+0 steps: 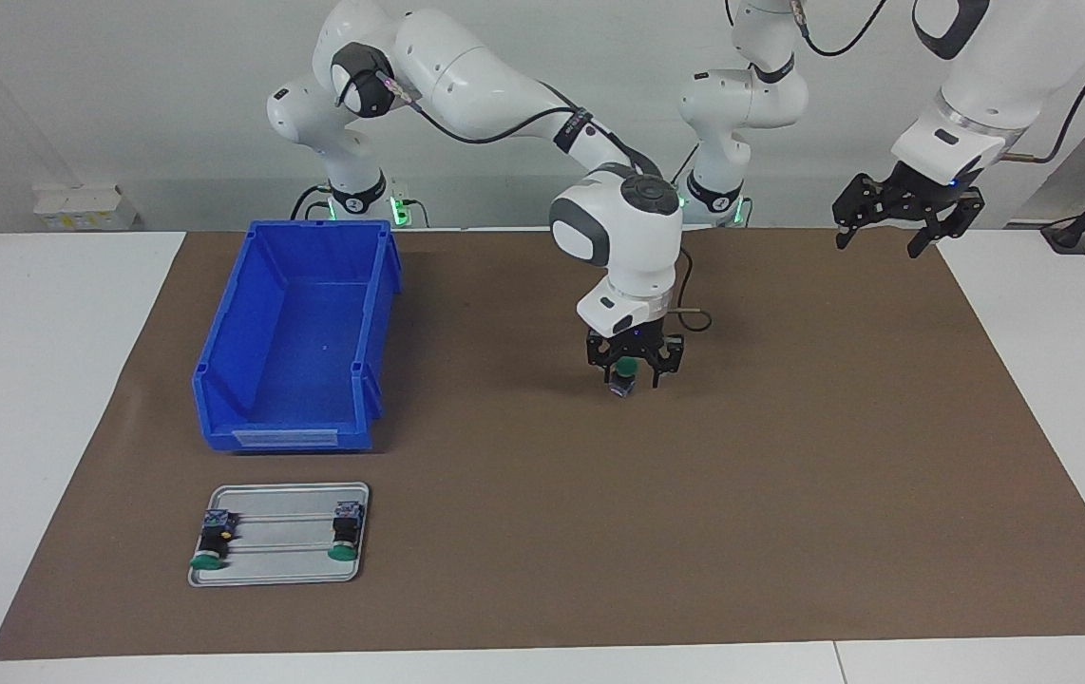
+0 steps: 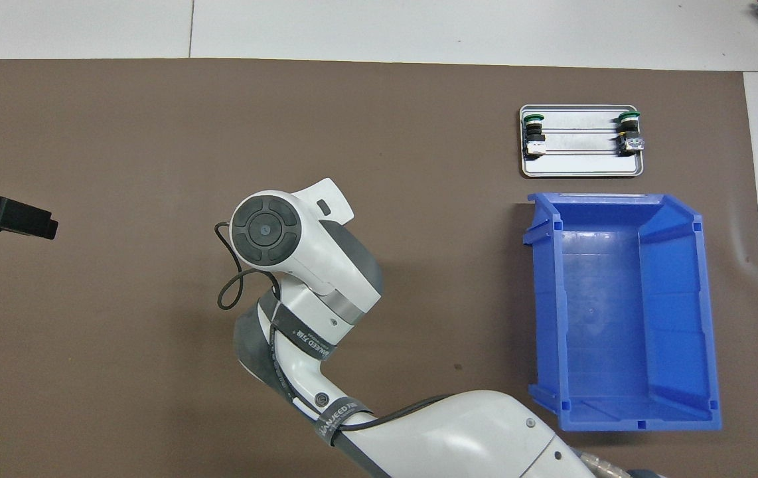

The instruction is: Place and press button with both arms

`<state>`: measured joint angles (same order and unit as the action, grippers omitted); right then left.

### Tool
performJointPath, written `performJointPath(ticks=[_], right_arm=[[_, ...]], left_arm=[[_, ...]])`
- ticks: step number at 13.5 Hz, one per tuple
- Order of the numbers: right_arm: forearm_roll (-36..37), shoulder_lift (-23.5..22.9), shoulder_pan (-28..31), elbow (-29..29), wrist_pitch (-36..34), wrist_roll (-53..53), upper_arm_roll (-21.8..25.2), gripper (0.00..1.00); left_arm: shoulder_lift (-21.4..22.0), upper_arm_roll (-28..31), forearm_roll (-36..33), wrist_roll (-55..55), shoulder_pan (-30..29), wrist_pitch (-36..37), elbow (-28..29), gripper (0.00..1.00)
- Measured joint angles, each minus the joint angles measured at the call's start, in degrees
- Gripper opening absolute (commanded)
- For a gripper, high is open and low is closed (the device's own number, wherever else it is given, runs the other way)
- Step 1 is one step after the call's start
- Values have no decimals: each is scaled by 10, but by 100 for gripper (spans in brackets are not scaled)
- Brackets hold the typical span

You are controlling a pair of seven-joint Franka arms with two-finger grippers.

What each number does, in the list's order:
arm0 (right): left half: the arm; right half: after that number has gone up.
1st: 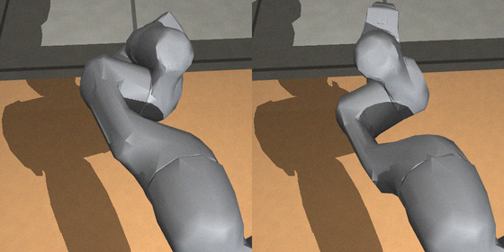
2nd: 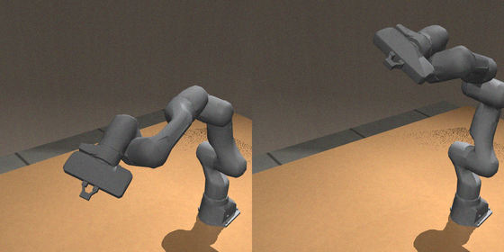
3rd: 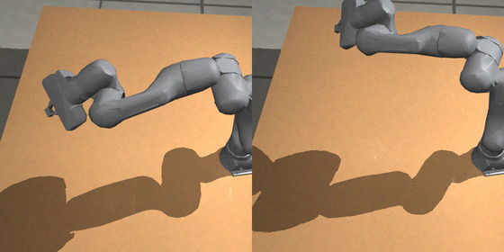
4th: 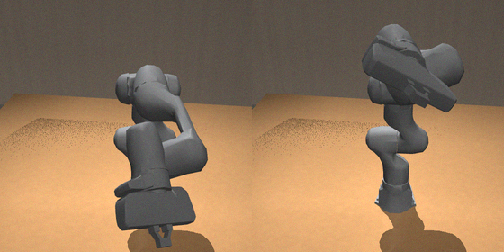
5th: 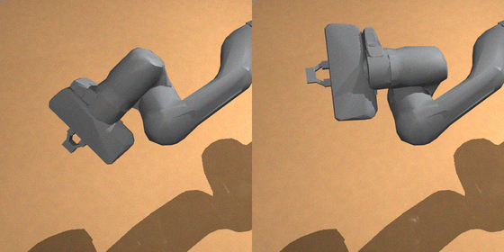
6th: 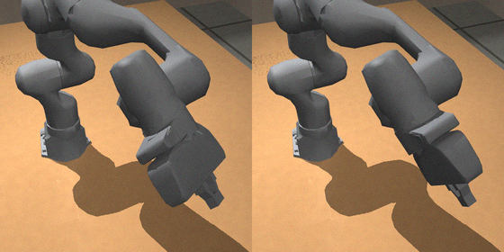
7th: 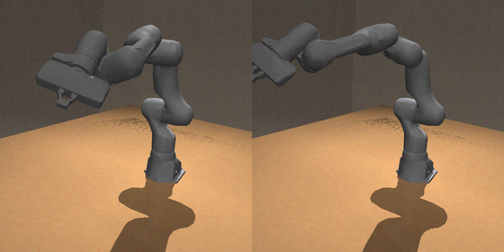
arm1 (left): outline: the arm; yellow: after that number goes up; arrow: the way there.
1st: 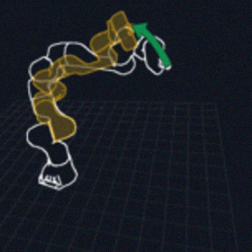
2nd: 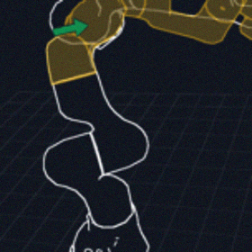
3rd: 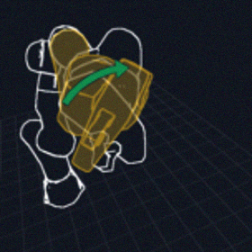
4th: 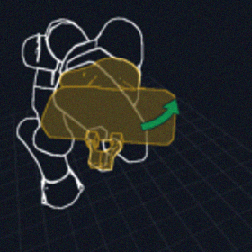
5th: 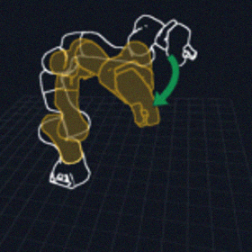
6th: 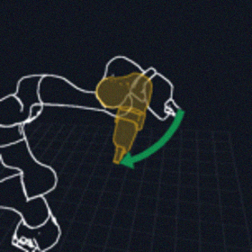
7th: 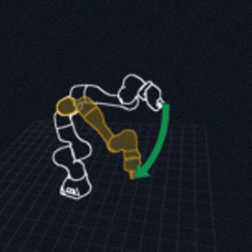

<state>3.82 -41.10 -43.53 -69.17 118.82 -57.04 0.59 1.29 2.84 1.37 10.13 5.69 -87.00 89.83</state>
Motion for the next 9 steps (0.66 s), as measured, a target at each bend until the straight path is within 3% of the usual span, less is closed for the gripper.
performJointPath(ticks=[9], right_arm=[[-3, -1, -4, -43, 15, 0, -9, 71]], left_arm=[[0, 0, 0, 0, 0, 0, 0, 100]])
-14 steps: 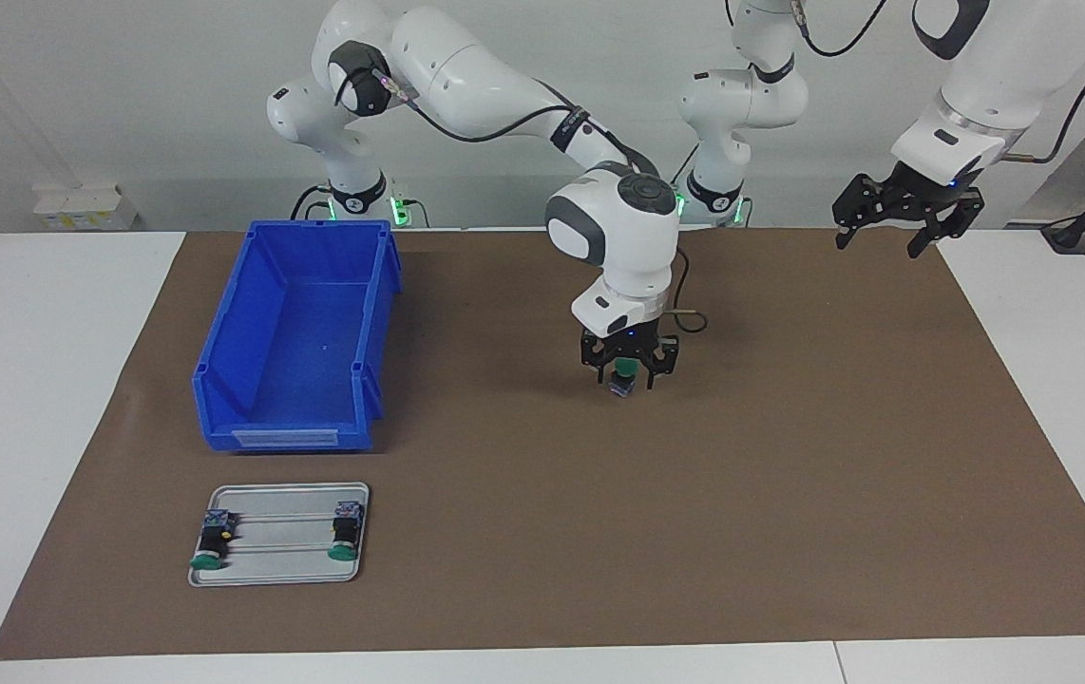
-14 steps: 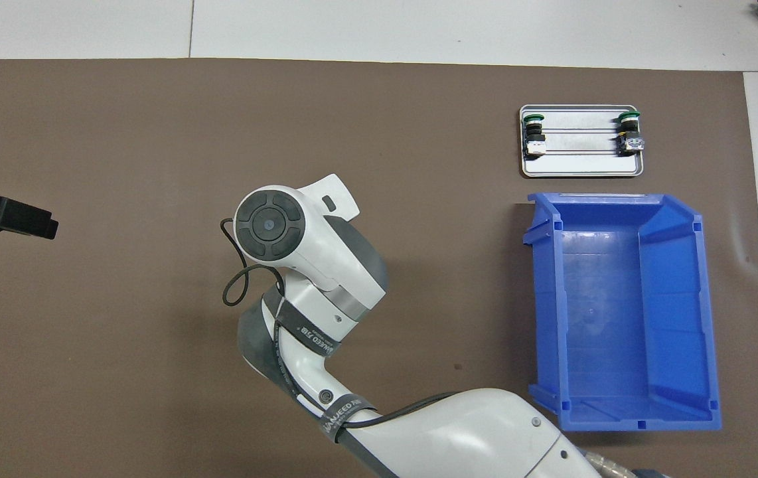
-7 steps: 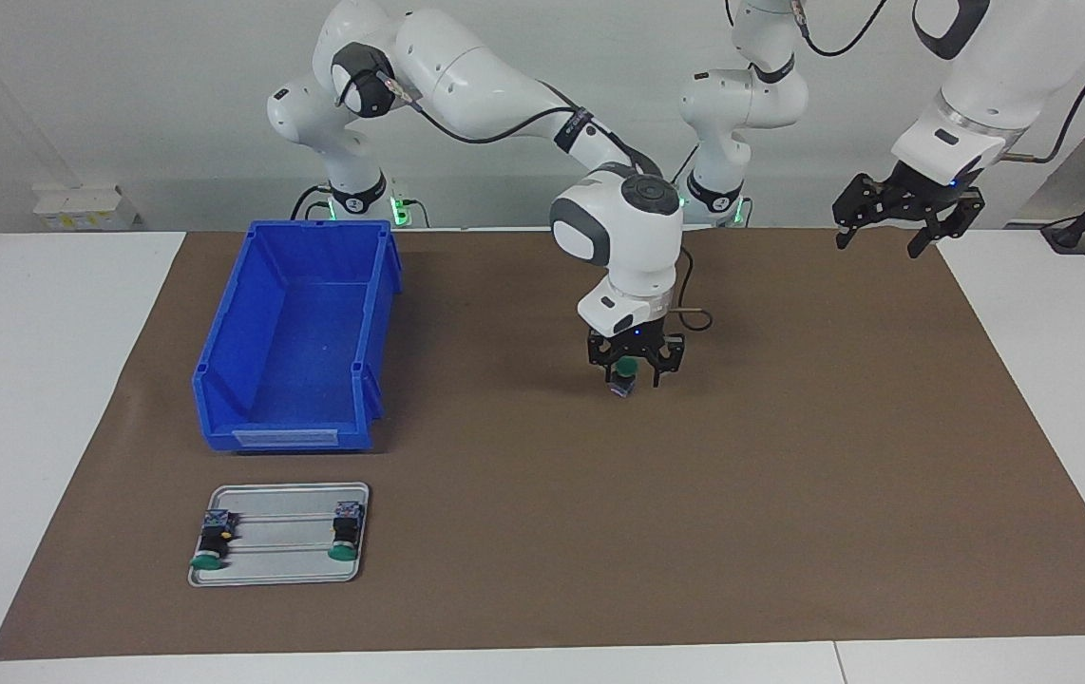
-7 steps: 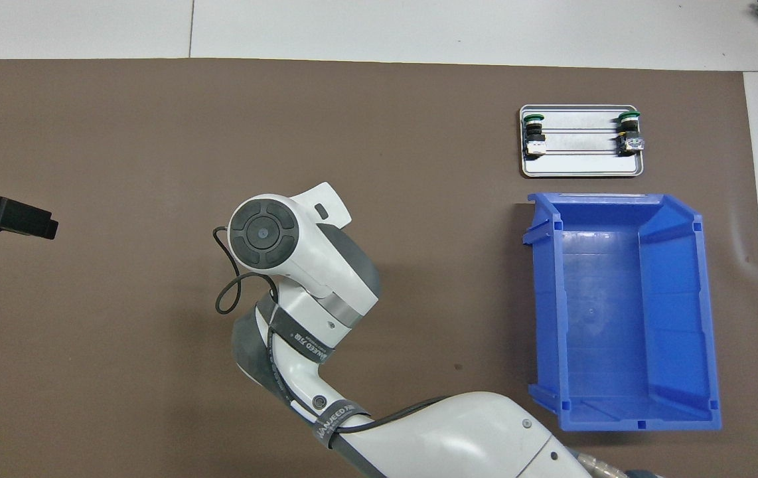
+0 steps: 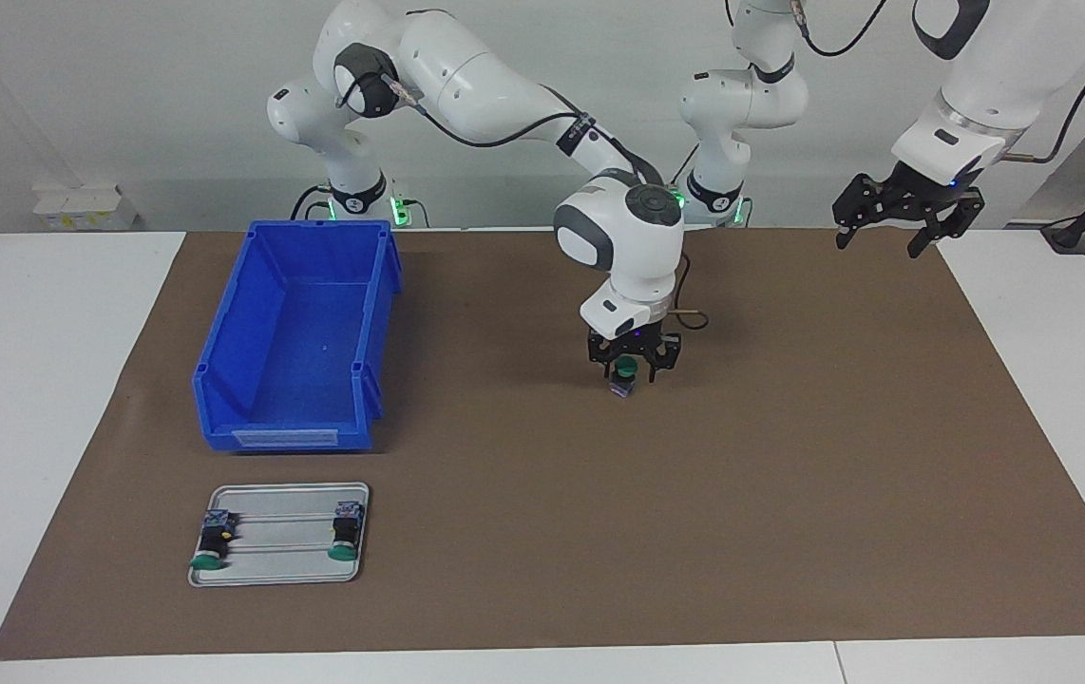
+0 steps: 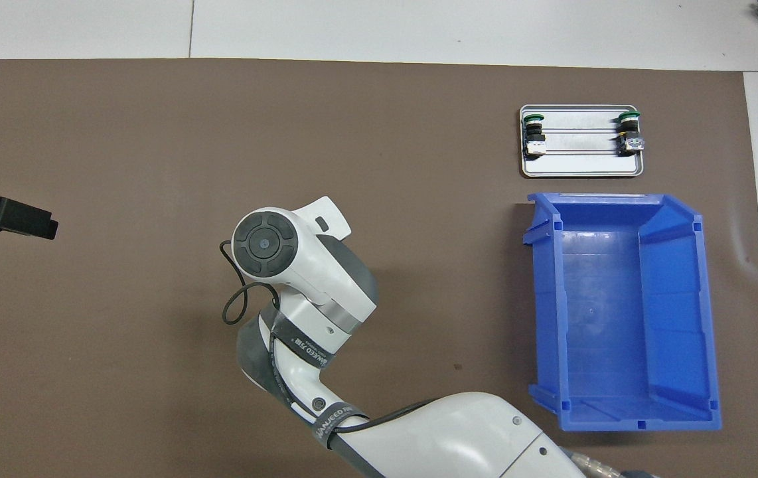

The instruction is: Place and press button with both arms

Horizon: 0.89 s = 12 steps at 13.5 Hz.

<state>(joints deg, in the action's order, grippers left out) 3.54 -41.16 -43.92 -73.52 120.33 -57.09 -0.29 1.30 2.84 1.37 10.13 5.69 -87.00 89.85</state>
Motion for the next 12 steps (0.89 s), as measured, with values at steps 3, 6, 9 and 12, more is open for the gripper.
performJointPath(ticks=[3, 6, 9, 12], right_arm=[[0, 0, 0, -3, 11, 0, 0, 70], [0, 0, 0, -10, 15, -10, 0, 71], [-1, -1, 0, -19, 15, -44, 0, 71], [-22, -2, 0, -24, 16, -78, 0, 71]], left_arm=[[0, 0, 0, 0, 0, 0, 0, 100], [0, 0, 0, 0, 0, 0, 0, 100], [0, 0, 0, 0, 0, 0, 0, 100], [0, 0, 0, 0, 0, 0, 0, 100]])
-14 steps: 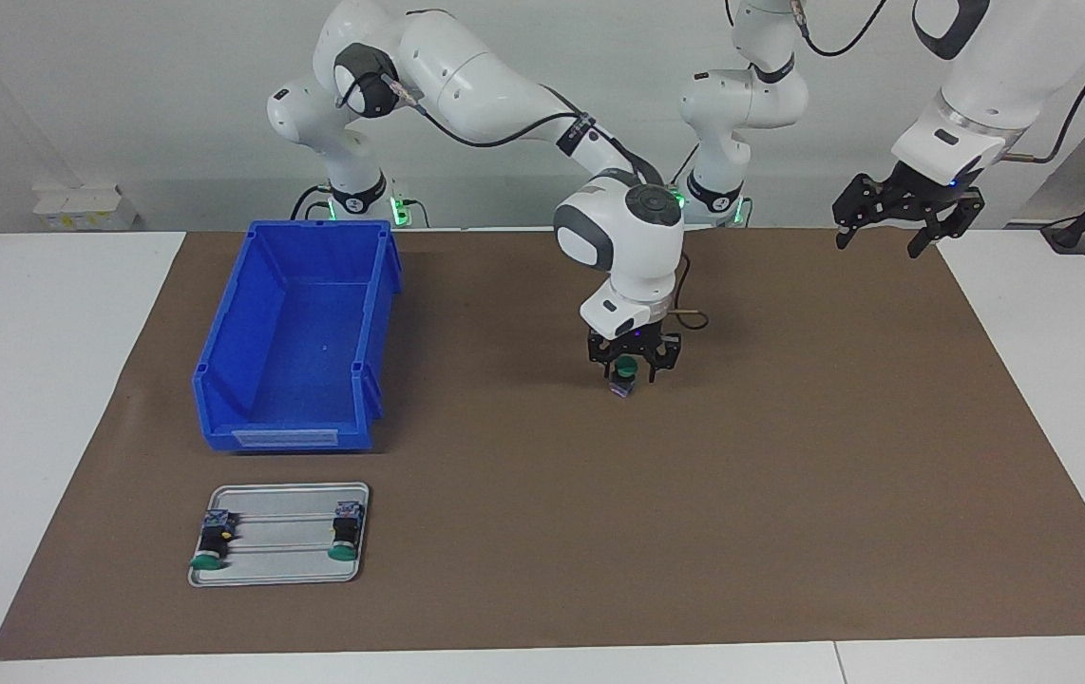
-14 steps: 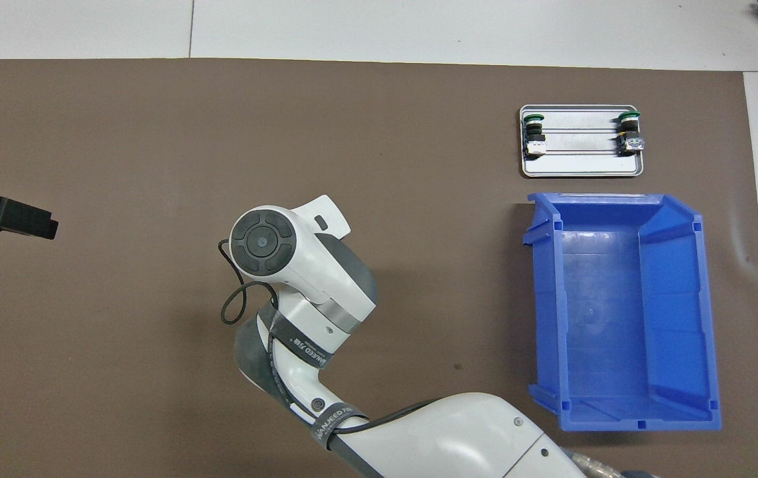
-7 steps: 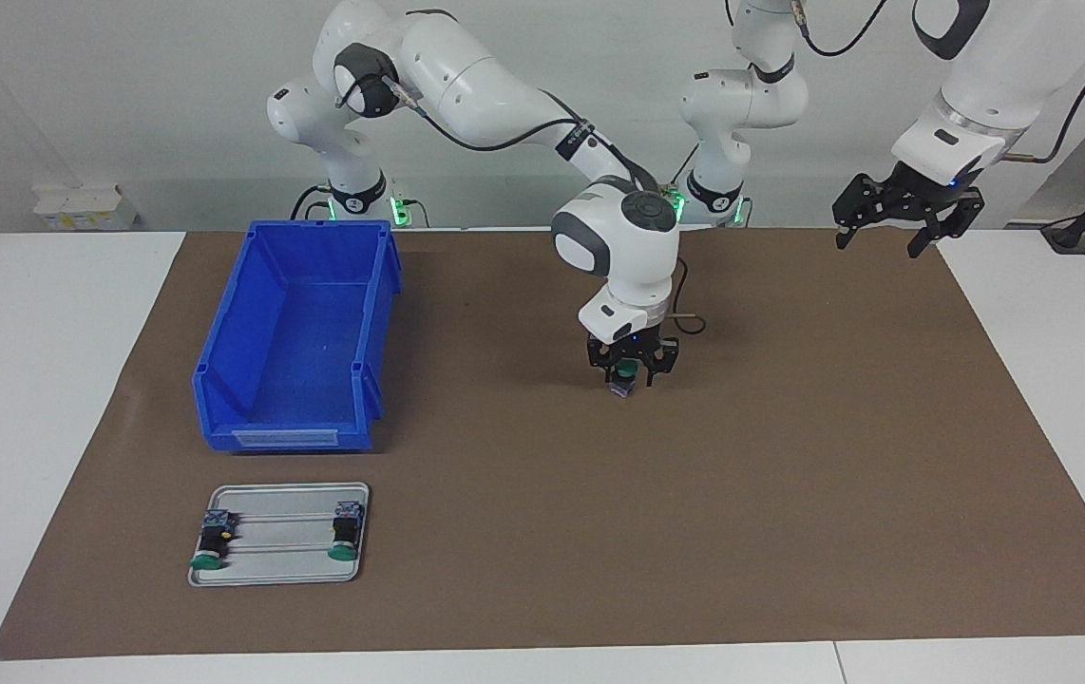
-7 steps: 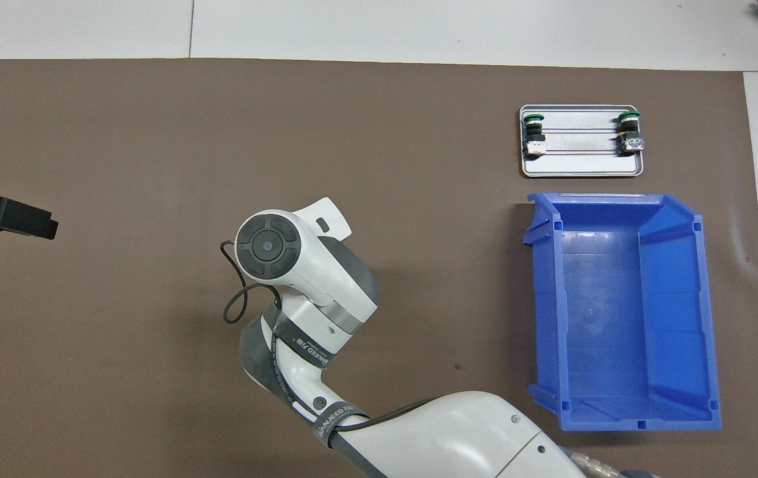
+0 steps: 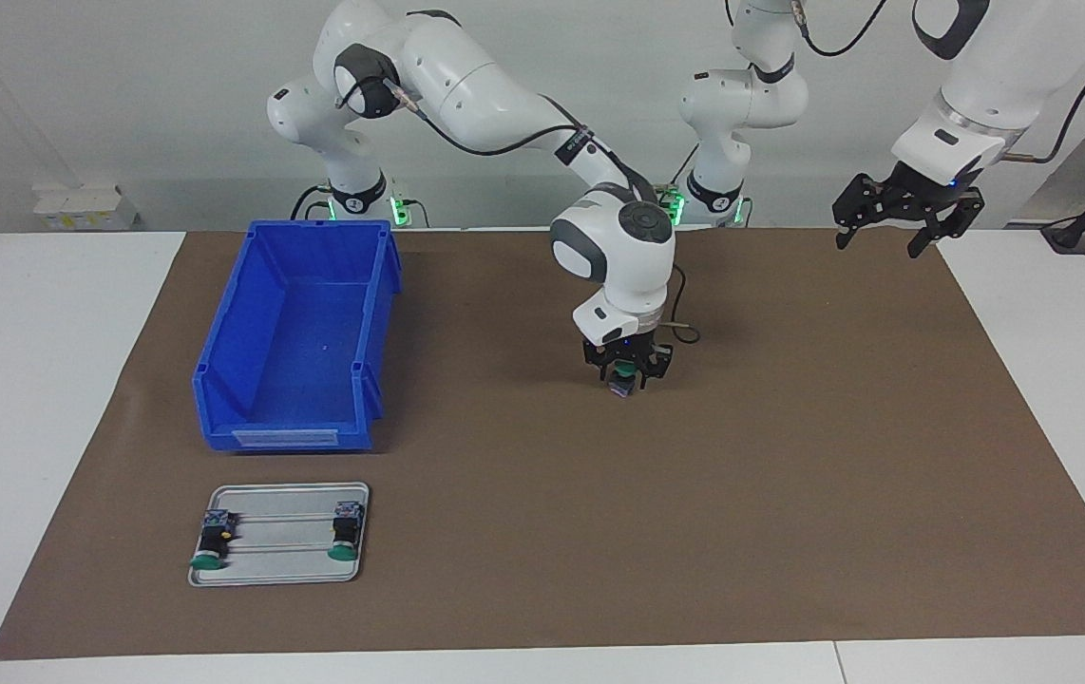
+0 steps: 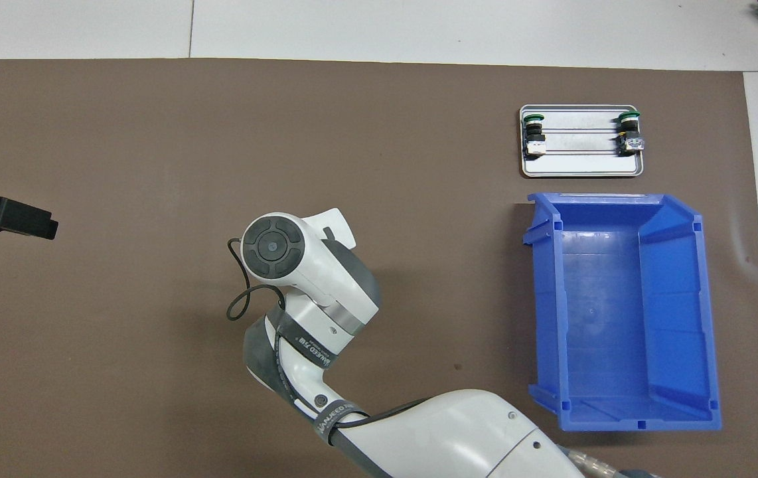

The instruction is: Place and press button with both arms

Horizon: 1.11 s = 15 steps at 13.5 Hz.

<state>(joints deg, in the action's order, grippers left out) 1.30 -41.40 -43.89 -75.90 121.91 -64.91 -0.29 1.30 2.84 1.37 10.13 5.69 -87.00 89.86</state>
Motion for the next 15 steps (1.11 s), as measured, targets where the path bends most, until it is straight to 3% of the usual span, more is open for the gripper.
performJointPath(ticks=[15], right_arm=[[-17, 0, 1, -2, 1, -130, 1, 65]], left_arm=[[0, 0, 0, 0, 0, 0, 0, 100]])
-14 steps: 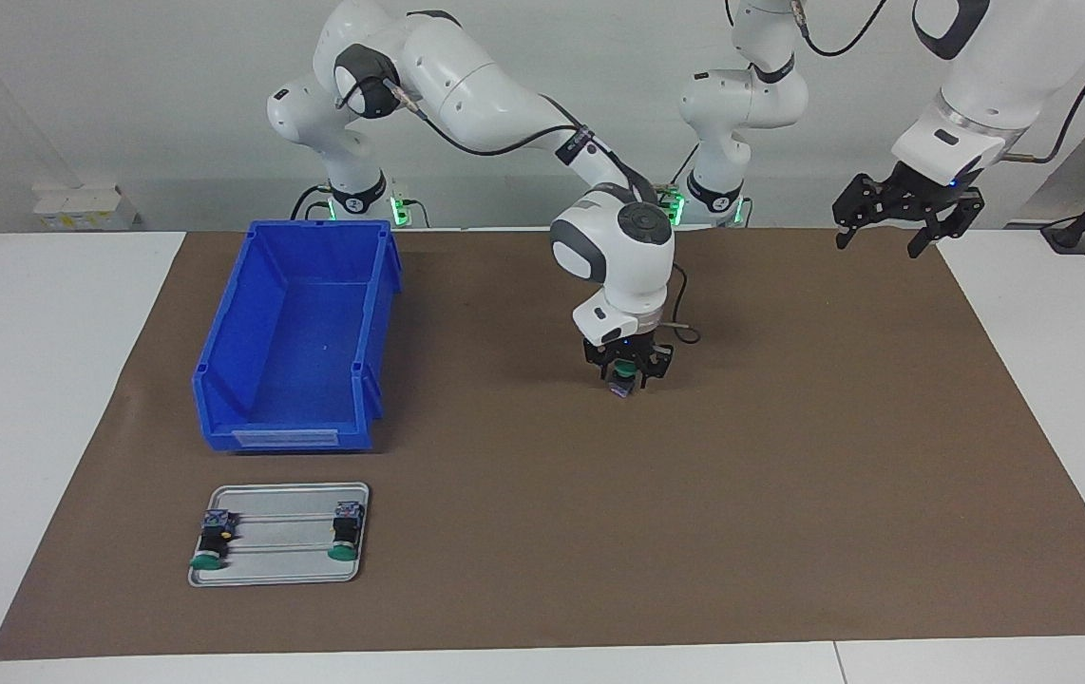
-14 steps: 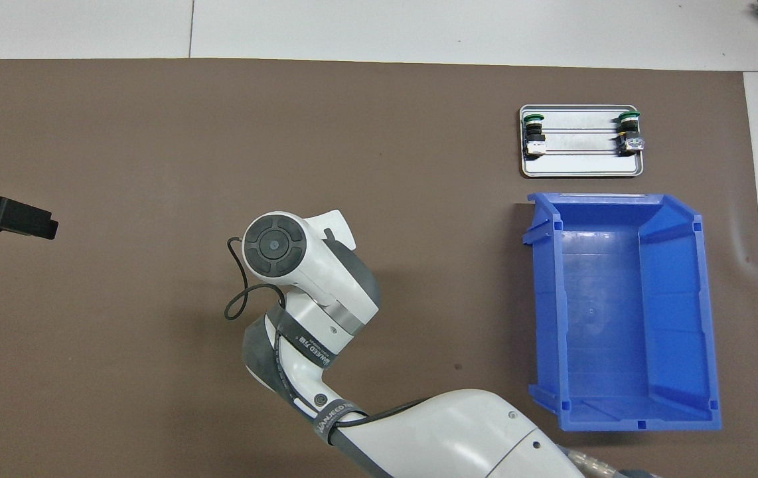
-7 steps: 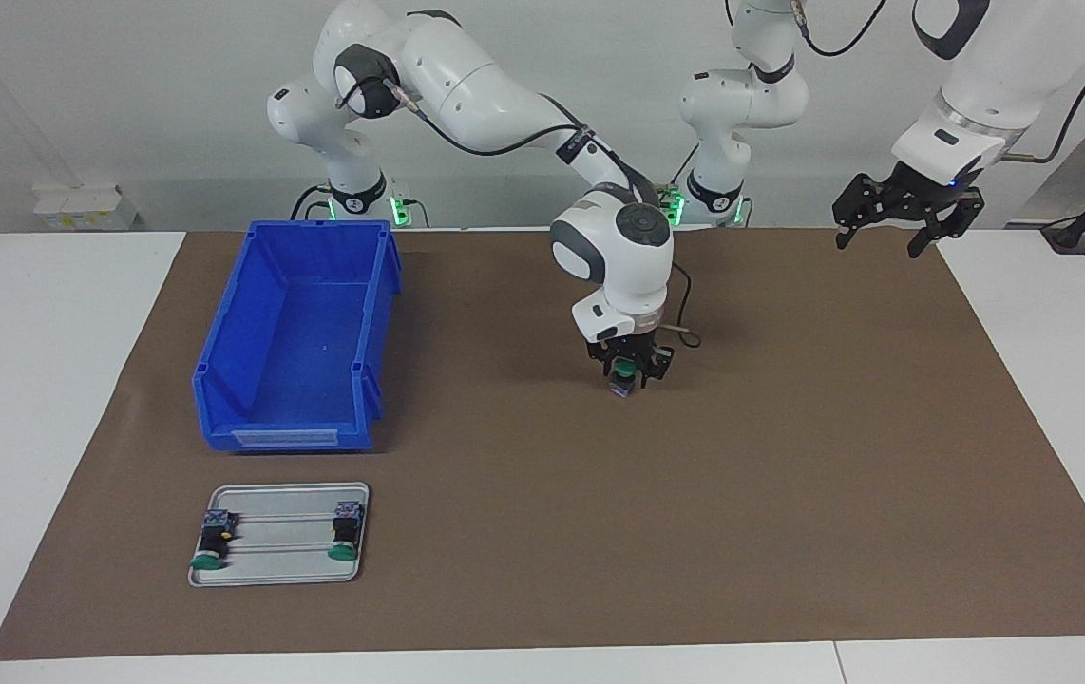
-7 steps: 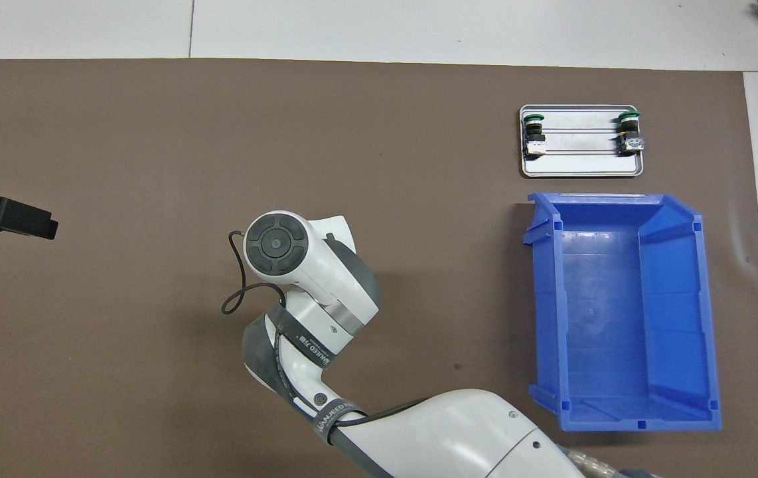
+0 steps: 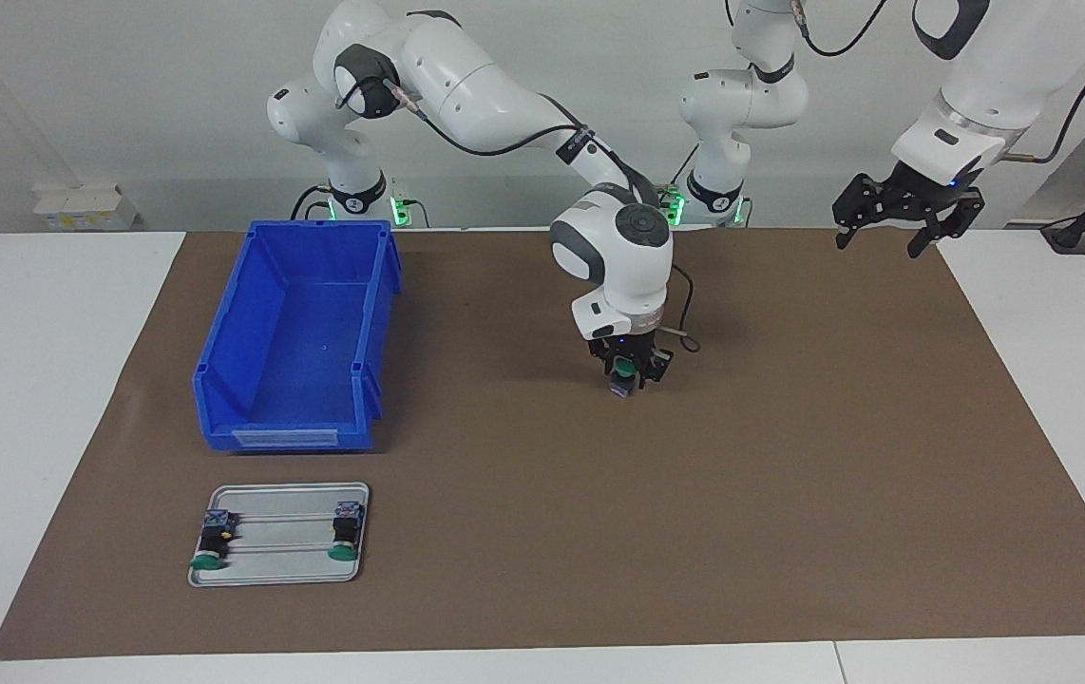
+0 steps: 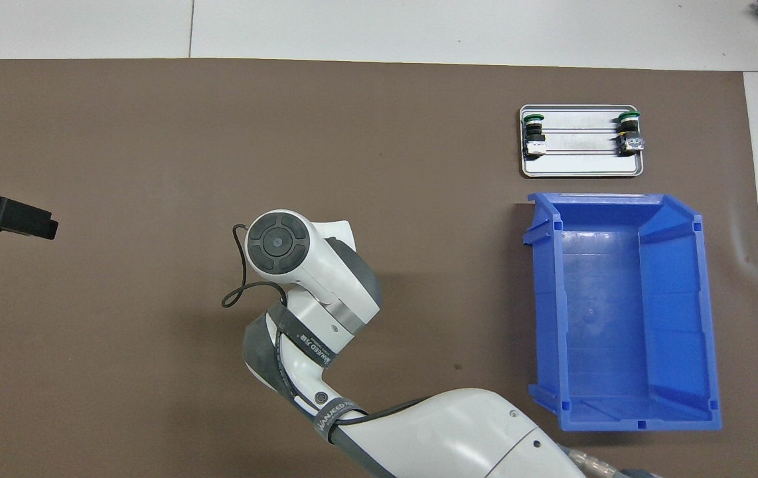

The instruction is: Place and press button with both arms

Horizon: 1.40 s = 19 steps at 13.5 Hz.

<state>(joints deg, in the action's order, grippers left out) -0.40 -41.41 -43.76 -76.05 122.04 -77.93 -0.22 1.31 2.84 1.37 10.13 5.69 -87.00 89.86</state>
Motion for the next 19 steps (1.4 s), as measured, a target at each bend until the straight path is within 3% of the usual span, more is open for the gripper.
performJointPath(ticks=[10, 19], right_arm=[[0, -2, 1, -4, 5, -30, 0, 50], [2, -2, 6, 2, -22, -30, 2, 4]], left_arm=[[0, 0, 0, 0, 0, 0, 0, 100], [0, 0, 0, 0, 0, 0, 0, 100]])
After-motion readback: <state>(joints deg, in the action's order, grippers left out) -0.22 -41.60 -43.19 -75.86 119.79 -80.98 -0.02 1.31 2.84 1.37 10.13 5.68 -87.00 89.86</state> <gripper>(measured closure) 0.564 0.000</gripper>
